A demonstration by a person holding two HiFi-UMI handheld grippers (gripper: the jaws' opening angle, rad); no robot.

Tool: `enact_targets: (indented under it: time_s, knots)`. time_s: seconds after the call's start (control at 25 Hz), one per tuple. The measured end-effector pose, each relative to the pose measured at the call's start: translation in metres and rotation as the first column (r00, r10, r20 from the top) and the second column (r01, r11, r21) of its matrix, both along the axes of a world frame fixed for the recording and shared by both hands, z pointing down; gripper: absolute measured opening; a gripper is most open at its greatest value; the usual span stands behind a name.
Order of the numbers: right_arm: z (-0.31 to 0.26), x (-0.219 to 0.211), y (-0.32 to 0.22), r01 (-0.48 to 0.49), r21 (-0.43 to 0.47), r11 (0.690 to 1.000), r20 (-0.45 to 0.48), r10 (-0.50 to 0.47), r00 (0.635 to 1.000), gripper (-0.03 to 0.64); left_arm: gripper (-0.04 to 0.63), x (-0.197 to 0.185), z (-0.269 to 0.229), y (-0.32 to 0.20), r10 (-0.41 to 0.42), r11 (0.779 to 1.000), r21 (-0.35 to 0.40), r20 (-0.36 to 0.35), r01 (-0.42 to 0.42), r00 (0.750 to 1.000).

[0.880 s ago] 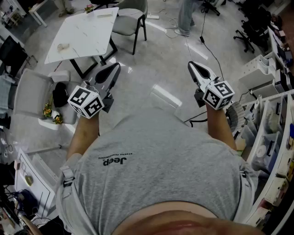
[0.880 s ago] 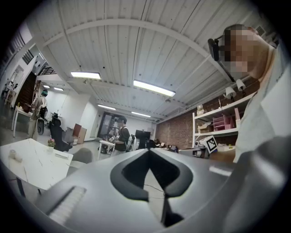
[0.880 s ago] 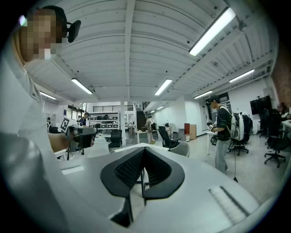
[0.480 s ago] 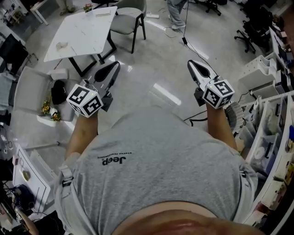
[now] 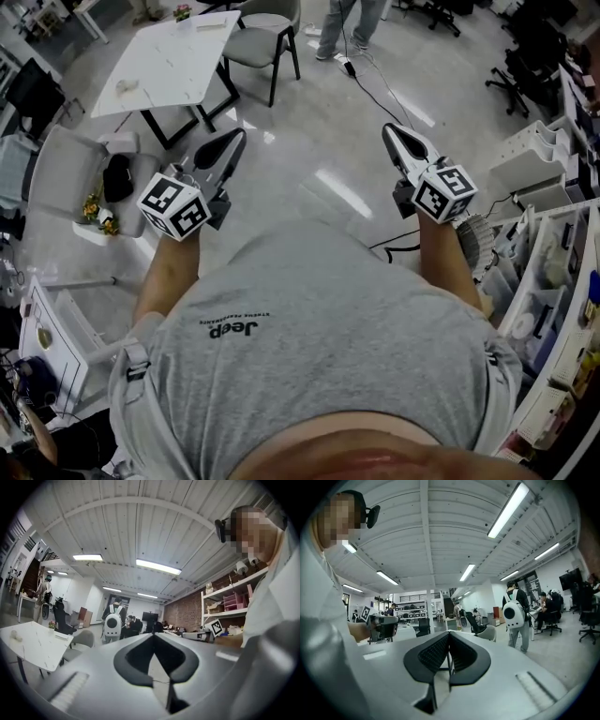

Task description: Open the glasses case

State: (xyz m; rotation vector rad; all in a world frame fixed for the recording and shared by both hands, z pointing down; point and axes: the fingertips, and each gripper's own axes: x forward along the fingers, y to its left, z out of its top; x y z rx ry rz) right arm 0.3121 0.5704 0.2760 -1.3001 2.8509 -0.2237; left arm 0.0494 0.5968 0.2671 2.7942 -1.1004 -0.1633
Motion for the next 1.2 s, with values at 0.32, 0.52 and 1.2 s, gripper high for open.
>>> enact_targets:
  time_s: [0.32,0.52,1.2]
  knots:
    - [0.010,0.027,0.000,0.040,0.001,0.999,0.033,-0.040,0.999,0.005,0.398,0.037,0.001,0.000,0.005,1.000,-0.018,-0.002,-0.005,1.000]
    - [0.011,0.032,-0.007,0.048,0.004,0.999,0.048,-0.048,0.998,0.005,0.435,0.051,0.003,-0.004,0.018,1.000,-0.024,0.015,-0.017,1.000]
    - [0.018,-0.051,-0.128,-0.032,-0.006,0.999,-0.011,0.032,0.999,0.005,0.440,-0.036,0.022,-0.146,0.109,0.994,-0.006,-0.035,-0.109,0.993]
